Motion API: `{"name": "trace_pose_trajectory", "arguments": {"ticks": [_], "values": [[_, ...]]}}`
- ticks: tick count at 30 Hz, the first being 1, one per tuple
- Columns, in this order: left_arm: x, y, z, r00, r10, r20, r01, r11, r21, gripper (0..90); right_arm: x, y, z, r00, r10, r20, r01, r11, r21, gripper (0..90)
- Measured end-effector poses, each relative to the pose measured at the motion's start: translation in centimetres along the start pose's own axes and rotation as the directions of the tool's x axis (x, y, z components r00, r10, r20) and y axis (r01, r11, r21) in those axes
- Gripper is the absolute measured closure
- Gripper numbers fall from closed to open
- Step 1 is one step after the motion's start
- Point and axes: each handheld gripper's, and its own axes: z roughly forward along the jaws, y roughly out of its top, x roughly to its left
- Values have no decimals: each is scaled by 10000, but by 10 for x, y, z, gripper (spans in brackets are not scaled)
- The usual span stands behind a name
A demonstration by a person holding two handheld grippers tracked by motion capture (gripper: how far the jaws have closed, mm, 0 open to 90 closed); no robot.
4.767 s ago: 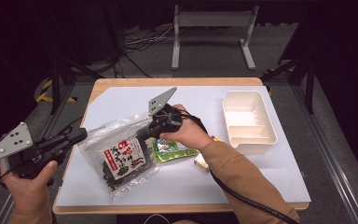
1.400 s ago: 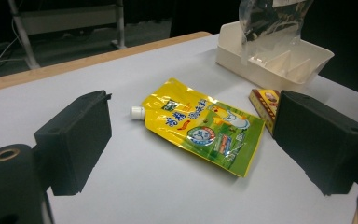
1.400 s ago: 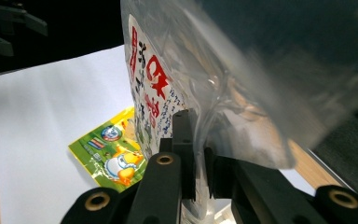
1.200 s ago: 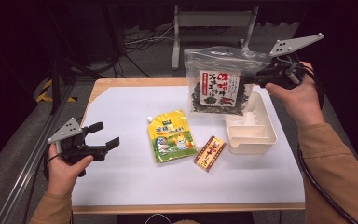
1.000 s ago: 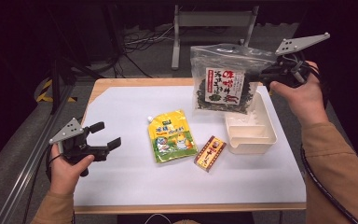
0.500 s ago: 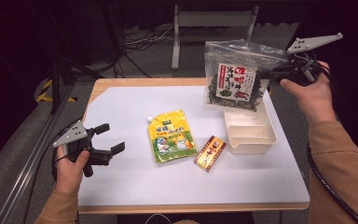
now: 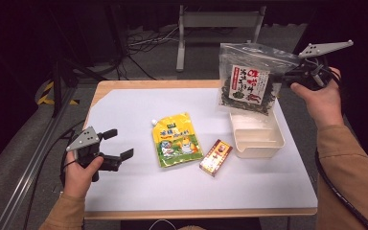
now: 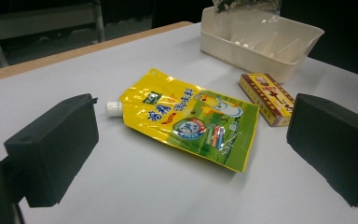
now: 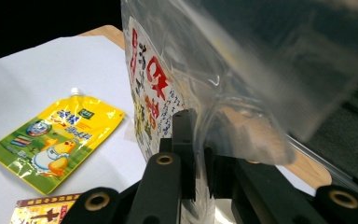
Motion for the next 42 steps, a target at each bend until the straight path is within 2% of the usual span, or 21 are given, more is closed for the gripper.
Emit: {"name": "trace_pose_trajectory", "arguments": {"ticks": [3,9,17,24,26,35,38,40,42], "values": [[0,0,0,9999,87,70,-87,10000,-3,21,-3,-4,1,9999,76,76,-76,10000,28,839],[-1,1,1,9992,377,-144,-375,9993,86,29,-8,-11,4,9991,235,356,-243,9995,210,838],[-1,0,-1,9991,362,-225,-361,9993,54,33,-15,-19,6,9951,619,772,-651,9971,397,836],[-1,1,0,9988,449,-202,-448,9990,77,33,-14,-21,11,9907,771,1117,-841,9947,591,835],[-1,0,-1,9992,348,-207,-347,9994,72,33,-14,-21,12,9887,839,1244,-929,9934,679,835],[0,0,0,9988,436,-238,-433,9990,148,41,-12,-23,17,9794,1030,1738,-1226,9868,1059,836],[-1,-1,1,9991,366,-232,-362,9992,153,41,-12,-23,18,9783,1061,1780,-1267,9860,1085,836],[0,-1,1,9986,483,-202,-478,9985,261,42,-11,-24,19,9761,1096,1876,-1323,9847,1130,836],[-1,-1,2,9990,385,-207,-380,9990,249,42,-10,-24,18,9741,1107,1970,-1358,9836,1188,837]]}}
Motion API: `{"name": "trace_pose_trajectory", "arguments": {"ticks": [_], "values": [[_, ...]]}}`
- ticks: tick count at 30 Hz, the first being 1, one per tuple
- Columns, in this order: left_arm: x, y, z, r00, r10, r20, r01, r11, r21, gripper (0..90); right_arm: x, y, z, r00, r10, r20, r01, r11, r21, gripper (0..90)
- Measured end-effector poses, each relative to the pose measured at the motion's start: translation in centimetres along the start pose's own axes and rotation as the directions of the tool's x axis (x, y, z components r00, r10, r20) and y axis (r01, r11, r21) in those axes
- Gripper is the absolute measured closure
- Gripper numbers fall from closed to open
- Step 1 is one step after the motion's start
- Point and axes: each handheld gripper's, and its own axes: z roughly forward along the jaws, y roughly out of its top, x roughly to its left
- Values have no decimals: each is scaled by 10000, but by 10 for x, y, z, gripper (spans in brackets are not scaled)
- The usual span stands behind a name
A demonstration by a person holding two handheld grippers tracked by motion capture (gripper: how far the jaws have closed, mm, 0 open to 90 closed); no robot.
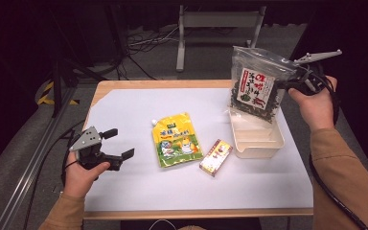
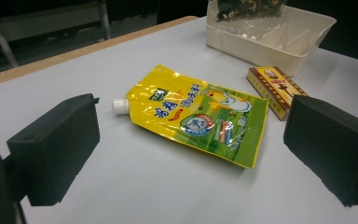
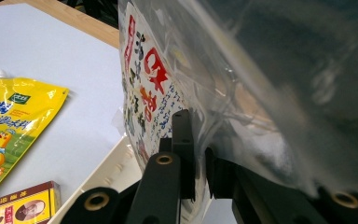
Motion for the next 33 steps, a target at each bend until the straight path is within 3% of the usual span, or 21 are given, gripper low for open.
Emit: {"name": "trace_pose_trajectory", "arguments": {"ticks": [7,10,17,29,33], "values": [[-1,0,1,10000,-18,43,18,10000,-7,43,6,4,-7,9988,-76,485,67,9998,188,836],[-1,2,0,9998,187,3,-187,9998,-36,45,8,5,-9,9977,16,677,-32,9997,235,836],[-1,1,1,9999,122,23,-122,9999,-14,45,11,6,-10,9966,57,817,-80,9996,276,836],[-1,1,5,9998,203,55,-203,9998,67,40,16,-9,15,9982,65,603,-114,9966,818,834],[-1,0,6,9997,179,156,-181,9997,138,36,14,-12,16,9983,189,543,-225,9976,650,833]]}}
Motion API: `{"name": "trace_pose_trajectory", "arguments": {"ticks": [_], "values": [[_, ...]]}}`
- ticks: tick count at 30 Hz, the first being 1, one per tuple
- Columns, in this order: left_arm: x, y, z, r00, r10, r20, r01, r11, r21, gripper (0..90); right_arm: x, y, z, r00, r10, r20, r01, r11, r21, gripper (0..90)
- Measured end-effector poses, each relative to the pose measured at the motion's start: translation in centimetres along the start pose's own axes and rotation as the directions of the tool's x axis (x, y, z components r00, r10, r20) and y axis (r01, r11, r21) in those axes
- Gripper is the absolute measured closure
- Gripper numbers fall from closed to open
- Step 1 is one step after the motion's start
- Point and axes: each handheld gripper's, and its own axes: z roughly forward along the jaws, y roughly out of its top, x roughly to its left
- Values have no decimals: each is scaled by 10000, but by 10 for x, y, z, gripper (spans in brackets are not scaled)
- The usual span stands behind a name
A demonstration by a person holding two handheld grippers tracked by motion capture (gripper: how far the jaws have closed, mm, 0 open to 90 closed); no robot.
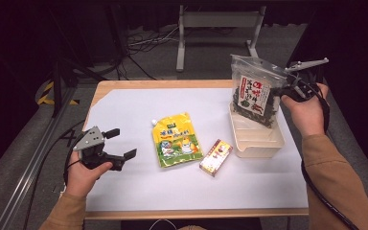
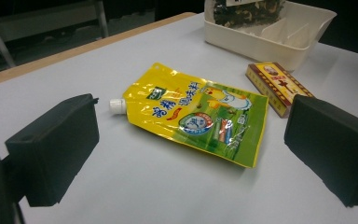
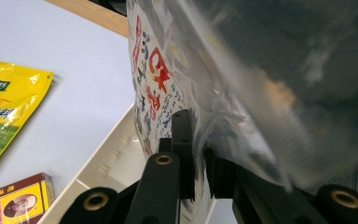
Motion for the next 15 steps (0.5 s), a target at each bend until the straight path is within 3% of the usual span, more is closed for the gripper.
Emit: {"name": "trace_pose_trajectory", "arguments": {"ticks": [7,15], "values": [[-2,1,4,9998,161,68,-162,9998,109,33,1,-3,-1,9999,133,-53,-134,9998,-158,831],[-2,2,7,9998,160,112,-161,9998,99,33,-5,-9,0,9978,644,-159,-650,9971,-385,832]]}}
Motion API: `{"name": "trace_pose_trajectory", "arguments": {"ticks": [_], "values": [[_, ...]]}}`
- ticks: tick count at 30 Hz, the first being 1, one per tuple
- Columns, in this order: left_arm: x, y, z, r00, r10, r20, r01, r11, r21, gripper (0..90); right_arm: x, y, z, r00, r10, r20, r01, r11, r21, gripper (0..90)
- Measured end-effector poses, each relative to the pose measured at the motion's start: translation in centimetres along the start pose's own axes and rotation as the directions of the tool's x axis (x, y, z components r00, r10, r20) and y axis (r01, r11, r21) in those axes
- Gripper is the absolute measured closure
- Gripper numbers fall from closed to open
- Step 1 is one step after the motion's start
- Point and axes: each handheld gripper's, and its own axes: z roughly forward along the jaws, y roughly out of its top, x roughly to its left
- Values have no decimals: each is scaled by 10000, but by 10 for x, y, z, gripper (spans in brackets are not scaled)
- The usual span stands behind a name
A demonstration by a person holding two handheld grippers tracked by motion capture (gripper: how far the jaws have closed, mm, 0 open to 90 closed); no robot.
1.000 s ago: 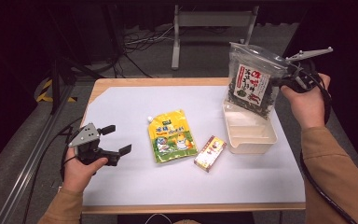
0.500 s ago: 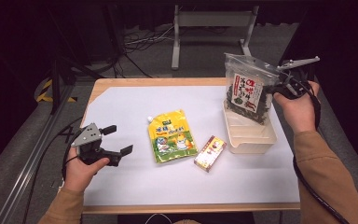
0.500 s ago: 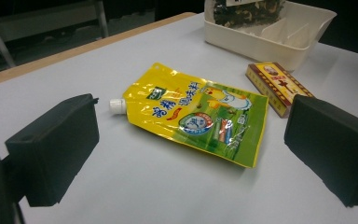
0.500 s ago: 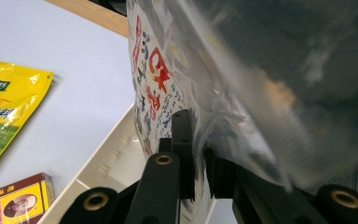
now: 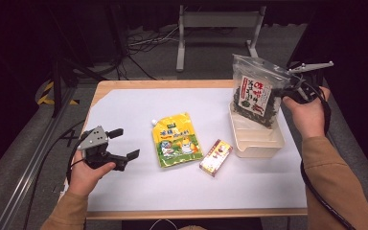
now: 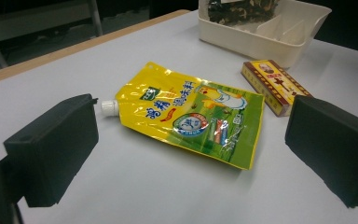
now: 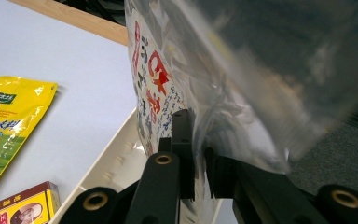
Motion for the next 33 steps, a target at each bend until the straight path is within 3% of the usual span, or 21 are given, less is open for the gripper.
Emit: {"name": "trace_pose_trajectory", "arguments": {"ticks": [14,22,26,29,33], "values": [[-2,1,4,9999,-139,-80,139,9999,75,56,2,-12,-2,9998,194,1,-194,9990,-408,836],[-3,1,6,9998,-211,-38,211,9997,97,55,-10,-23,3,9948,977,-274,-992,9932,-607,840],[-4,1,7,9995,-330,17,330,9994,126,55,-7,-24,4,9960,857,-251,-870,9945,-575,841],[-4,1,9,9998,-187,15,187,9997,160,55,-3,-24,7,9974,718,-111,-723,9960,-532,840],[-4,1,12,9998,-195,25,195,9994,272,54,-5,-23,6,9963,858,-97,-863,9948,-543,827]]}}
